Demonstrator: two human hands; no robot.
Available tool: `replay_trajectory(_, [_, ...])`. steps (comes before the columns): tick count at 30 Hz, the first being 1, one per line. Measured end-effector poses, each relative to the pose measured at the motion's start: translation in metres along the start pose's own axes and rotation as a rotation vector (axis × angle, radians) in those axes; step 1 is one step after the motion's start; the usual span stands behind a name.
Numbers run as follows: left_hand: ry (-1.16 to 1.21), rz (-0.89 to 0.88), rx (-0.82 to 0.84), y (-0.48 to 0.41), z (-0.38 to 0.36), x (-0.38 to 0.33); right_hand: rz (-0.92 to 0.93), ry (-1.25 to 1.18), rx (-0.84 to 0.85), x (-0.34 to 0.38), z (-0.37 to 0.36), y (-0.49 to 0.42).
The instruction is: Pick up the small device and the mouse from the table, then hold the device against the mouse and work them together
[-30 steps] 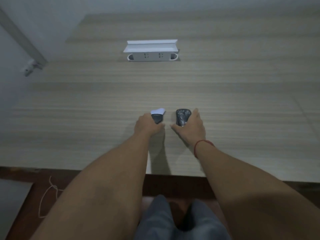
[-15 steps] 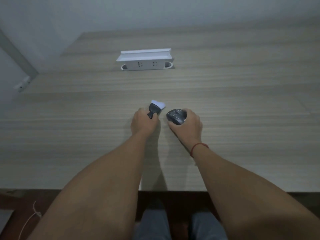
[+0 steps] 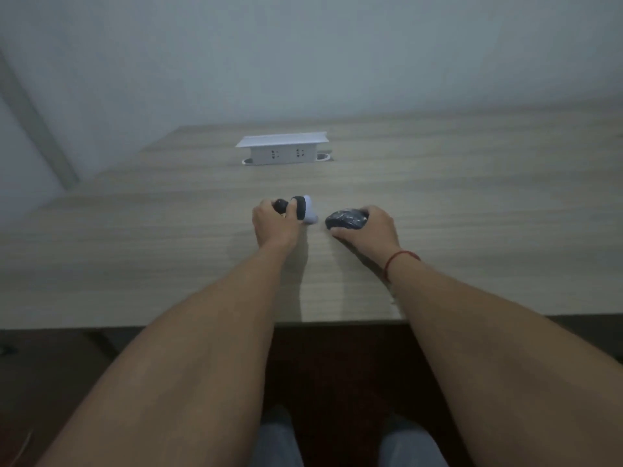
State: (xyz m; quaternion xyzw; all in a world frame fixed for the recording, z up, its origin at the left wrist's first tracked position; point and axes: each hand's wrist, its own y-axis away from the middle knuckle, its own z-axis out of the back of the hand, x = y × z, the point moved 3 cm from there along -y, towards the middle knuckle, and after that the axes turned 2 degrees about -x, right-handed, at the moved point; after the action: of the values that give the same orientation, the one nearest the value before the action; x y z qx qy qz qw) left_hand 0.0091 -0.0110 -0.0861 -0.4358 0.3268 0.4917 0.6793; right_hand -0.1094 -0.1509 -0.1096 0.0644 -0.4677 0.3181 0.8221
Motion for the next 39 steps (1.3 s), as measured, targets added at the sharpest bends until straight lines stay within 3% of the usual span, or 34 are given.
replay_trajectory(12, [-0.175,-0.291,0.217,0.006,-0.016,-0.048,0.053,0.048,-0.057,0.000,-0.001,0.009])
replay_trajectory(24, [-0.019,-0.259,0.162,0.002,-0.021,-0.062,0.078,0.065,-0.033,0.001,-0.003,0.005])
replay_trajectory(32, [-0.085,-0.127,0.159,0.008,-0.025,-0.022,0.114,0.077,-0.024,-0.001,-0.006,0.004])
replay_trajectory(39, [0.014,-0.133,0.161,0.008,-0.029,-0.044,0.161,0.123,-0.005,-0.002,-0.003,0.003])
